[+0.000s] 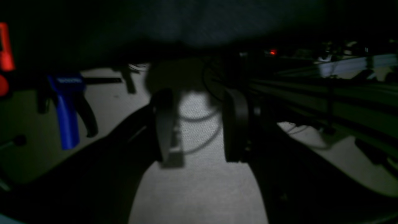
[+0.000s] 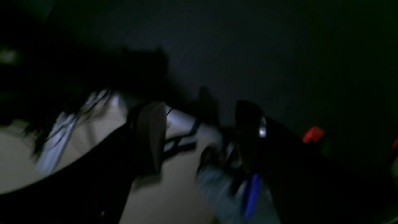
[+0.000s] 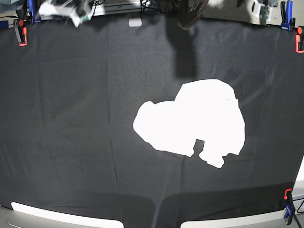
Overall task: Layout the t-shirt on the table in an organized manner, then fold the t-shirt properly
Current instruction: 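Move both grippers from rest toward the crumpled white t-shirt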
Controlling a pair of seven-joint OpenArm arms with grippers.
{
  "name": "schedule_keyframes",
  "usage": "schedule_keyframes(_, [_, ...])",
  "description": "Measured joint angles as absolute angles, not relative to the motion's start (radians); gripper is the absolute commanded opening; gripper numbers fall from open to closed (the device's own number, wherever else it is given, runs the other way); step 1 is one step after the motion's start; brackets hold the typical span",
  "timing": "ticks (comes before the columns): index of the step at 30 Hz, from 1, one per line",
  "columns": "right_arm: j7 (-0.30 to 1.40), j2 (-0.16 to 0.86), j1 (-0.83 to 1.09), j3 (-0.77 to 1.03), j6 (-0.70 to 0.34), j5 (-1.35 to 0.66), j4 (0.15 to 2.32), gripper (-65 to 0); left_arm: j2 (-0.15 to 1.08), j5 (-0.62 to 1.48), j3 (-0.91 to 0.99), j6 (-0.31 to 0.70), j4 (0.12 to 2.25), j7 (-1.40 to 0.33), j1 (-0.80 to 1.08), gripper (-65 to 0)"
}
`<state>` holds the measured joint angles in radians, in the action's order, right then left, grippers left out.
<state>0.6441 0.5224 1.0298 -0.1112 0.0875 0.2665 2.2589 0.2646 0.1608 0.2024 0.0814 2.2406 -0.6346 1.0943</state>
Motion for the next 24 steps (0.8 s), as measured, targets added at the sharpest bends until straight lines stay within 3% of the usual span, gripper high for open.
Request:
schedule_keyframes(5, [0.599, 0.575, 0.871, -0.109, 0.087, 0.168, 2.258, -30.5, 0.262, 0.163, 0.202, 0.084, 2.241, -0.569, 1.058, -40.5])
schedule_keyframes(13, [0.595, 0.569, 0.625, -0.109, 0.088, 0.115, 2.258, -30.5, 0.260, 0.159, 0.202, 0.084, 2.247, -0.553, 0.937, -40.5])
schedule_keyframes(24, [0.563, 0.559, 0.482, -0.110, 0.087, 0.103, 2.258, -30.5, 0.261, 0.157, 0.202, 0.085, 2.249, -0.540, 0.852, -40.5])
